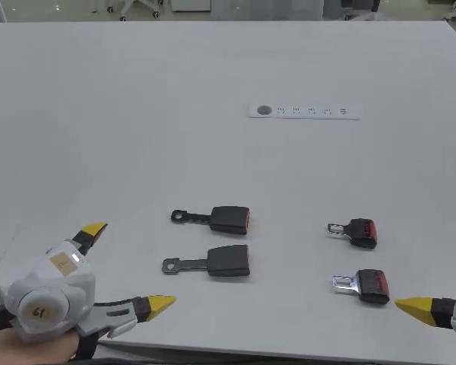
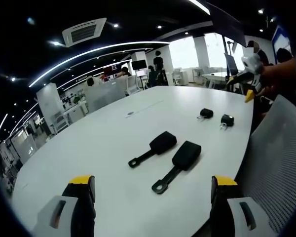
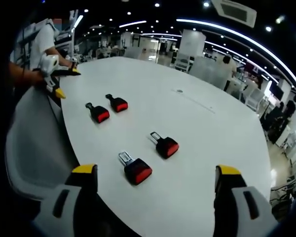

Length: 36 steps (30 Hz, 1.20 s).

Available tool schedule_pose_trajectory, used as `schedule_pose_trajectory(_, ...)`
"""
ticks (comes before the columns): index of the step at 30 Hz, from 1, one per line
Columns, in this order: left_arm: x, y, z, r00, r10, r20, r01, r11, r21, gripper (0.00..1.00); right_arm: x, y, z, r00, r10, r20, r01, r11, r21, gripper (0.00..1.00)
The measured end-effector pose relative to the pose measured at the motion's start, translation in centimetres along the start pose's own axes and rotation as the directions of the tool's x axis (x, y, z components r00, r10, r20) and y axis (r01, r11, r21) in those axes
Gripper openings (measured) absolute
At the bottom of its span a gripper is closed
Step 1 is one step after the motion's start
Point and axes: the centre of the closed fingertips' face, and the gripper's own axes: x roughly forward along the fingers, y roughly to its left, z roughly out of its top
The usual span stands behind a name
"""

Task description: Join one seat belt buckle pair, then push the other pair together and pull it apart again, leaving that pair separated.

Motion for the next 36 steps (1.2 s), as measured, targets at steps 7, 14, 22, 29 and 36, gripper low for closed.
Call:
schedule_pose_trajectory(7,0.1,-0.7,0.1,0.9998,-0.018,-0.005,0.018,1.0,0.021,1.0,-0.3,0.0,0.3,1.0,0.002,-0.002,-0.002,0.999,-0.049,1.0)
schedule_pose_trajectory(14,0.1,-0.9,-0.1,0.9995,-0.024,-0.022,0.025,0.999,0.032,1.0,-0.3,0.0,0.4,0.9999,0.013,0.006,-0.013,0.999,-0.053,1.0)
schedule_pose_trajectory(22,-0.1,-1.4,0.5,0.9991,-0.034,-0.024,0.037,0.993,0.113,1.0,-0.3,1.2,0.7,0.998,0.062,0.008,-0.061,0.993,-0.105,1.0)
schedule_pose_trajectory(29,-0.4,-1.2,0.6,0.9972,-0.067,-0.033,0.069,0.993,0.094,1.0,-0.8,0.2,1.0,0.9983,0.054,0.022,-0.053,0.997,-0.048,1.0)
schedule_pose_trajectory(36,0.0,-0.7,1.3,0.9938,-0.076,-0.082,0.086,0.989,0.123,1.0,-0.8,-0.5,0.3,0.9995,0.032,-0.003,-0.032,0.999,-0.037,1.0)
